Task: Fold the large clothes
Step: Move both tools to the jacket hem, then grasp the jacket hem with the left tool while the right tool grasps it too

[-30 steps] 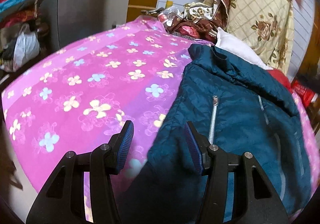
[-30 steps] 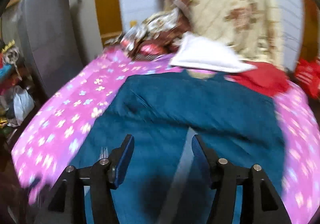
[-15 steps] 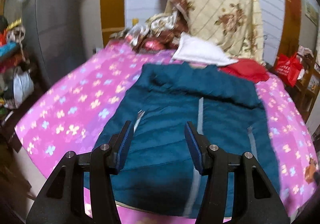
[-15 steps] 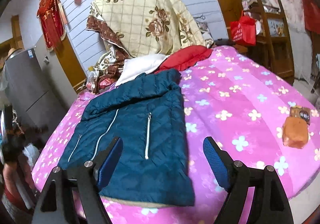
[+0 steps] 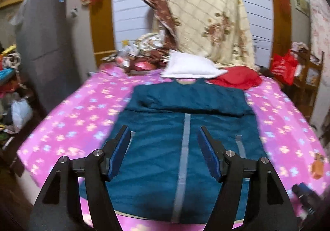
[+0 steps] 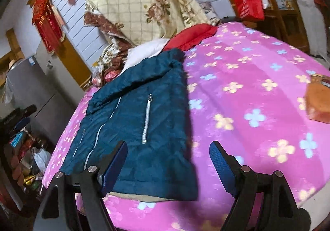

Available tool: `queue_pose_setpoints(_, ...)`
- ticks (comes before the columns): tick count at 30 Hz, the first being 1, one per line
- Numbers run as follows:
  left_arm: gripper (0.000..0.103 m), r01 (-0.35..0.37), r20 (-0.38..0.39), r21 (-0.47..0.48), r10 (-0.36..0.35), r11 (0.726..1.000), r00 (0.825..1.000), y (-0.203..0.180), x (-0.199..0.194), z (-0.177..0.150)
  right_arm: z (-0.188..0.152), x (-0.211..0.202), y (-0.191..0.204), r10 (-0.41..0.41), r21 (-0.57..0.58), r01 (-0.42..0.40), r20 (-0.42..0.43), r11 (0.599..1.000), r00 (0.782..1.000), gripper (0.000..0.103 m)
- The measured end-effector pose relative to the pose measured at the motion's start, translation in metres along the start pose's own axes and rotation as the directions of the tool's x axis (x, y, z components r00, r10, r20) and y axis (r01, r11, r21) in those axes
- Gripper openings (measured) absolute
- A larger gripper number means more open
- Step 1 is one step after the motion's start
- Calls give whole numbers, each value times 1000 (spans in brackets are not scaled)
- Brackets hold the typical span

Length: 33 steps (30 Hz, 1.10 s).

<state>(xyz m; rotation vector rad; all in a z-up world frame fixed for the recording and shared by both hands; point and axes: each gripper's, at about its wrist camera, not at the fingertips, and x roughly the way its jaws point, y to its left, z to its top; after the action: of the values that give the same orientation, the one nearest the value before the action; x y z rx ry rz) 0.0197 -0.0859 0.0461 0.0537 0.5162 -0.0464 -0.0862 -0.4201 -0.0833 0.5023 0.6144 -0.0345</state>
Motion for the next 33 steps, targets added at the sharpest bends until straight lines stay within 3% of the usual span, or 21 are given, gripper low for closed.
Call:
queue_pose_setpoints(3, 71, -68, -19, -41, 67, 997, 998, 52, 11, -9, 2, 23, 18, -2, -19, 1, -49, 1000, 999, 80)
queue_pose_setpoints(7, 75, -134, -129, -117, 118, 984, 985, 121, 44, -30, 6, 45, 35, -21, -36, 18, -99, 999, 995, 80)
queue_pose_setpoints(11, 75, -185, -206, -136, 155, 973, 966, 169, 79, -53, 16, 64, 41, -123, -75, 116, -109, 990, 986, 80)
queue_pose_setpoints(13, 75, -169, -244, -153, 128, 974, 961, 187, 95, -66, 21, 71, 38, -173, -83, 164, -122, 983, 977, 80)
queue_pose_setpoints(17, 75, -115, -309, -188, 52, 975, 950, 208, 125, -82, 25, 87, 26, -219, -74, 210, -160, 975, 962, 80)
queue_pose_setpoints(22, 75, -136, -330, -154, 79, 979, 941, 211, 145, -91, 32, 105, 3, -244, -26, 243, -204, 970, 948, 80)
queue_pose_setpoints(25, 75, -108, -344, -145, 52, 984, 938, 207, 157, -97, 35, 111, -5, -256, -27, 257, -220, 966, 941, 80)
queue_pose_setpoints(33, 75, 67, -398, -180, -135, 981, 908, 192, 191, -104, 38, 129, -13, -153, 20, 164, -257, 986, 954, 80)
